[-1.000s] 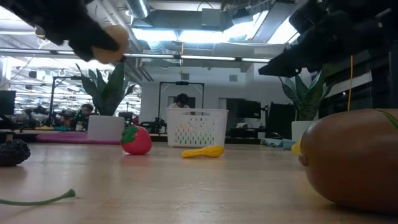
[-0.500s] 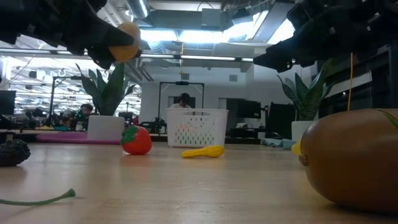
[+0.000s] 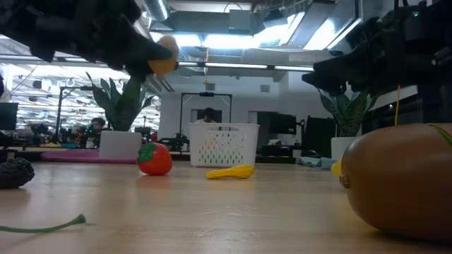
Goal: Pick and placing Produce into tupperware
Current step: Put the brown potato into the white bin, then put the red strawberry into the white bin
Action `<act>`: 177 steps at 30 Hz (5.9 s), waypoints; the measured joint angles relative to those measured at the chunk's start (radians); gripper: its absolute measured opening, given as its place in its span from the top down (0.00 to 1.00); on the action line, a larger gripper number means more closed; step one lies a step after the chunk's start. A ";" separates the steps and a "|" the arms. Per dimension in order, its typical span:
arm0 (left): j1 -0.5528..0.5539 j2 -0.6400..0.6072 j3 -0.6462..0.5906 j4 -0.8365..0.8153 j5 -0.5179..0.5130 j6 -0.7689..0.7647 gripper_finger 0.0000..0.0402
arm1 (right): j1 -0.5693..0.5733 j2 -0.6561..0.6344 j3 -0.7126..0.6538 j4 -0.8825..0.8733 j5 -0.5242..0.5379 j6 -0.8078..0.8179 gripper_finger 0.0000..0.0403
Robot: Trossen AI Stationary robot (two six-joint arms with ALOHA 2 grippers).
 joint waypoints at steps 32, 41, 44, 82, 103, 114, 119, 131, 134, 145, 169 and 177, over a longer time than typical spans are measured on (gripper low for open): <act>0.198 0.207 0.029 0.241 -0.281 0.008 0.59 | -0.016 0.001 -0.001 -0.013 0.114 -0.012 0.31; 0.296 0.355 0.198 0.192 -0.195 0.022 0.59 | -0.016 0.001 -0.001 -0.020 0.114 0.006 0.31; 0.344 0.424 0.268 0.194 -0.145 0.024 0.59 | -0.016 0.001 -0.001 -0.024 0.114 0.007 0.31; 0.463 0.546 0.864 -0.876 0.163 0.121 0.59 | -0.015 0.001 0.000 -0.080 0.113 0.007 0.31; 0.471 0.600 0.864 -0.859 0.164 0.124 0.59 | -0.015 0.001 0.000 -0.095 0.113 0.007 0.31; 0.503 0.706 0.863 -0.810 0.177 0.156 0.59 | -0.015 0.001 0.000 -0.112 0.113 0.007 0.31; 0.520 0.726 0.864 -0.767 0.235 0.155 0.59 | -0.015 0.001 0.000 -0.116 0.113 0.005 0.31; 0.528 0.858 0.997 -0.826 0.240 0.192 0.59 | -0.015 0.001 0.000 -0.123 0.113 0.003 0.31; 0.528 0.891 1.052 -0.910 0.240 0.216 0.59 | -0.015 0.001 0.000 -0.124 0.113 0.003 0.31; 0.528 0.899 1.096 -0.994 0.234 0.235 0.58 | -0.015 0.001 0.000 -0.132 0.113 0.003 0.31; 0.523 0.835 1.094 -1.014 0.197 0.235 0.49 | -0.016 0.000 0.000 -0.132 0.113 0.003 0.31; 0.506 0.709 1.060 -1.020 0.198 0.244 0.49 | -0.016 0.000 0.000 -0.131 0.113 0.003 0.31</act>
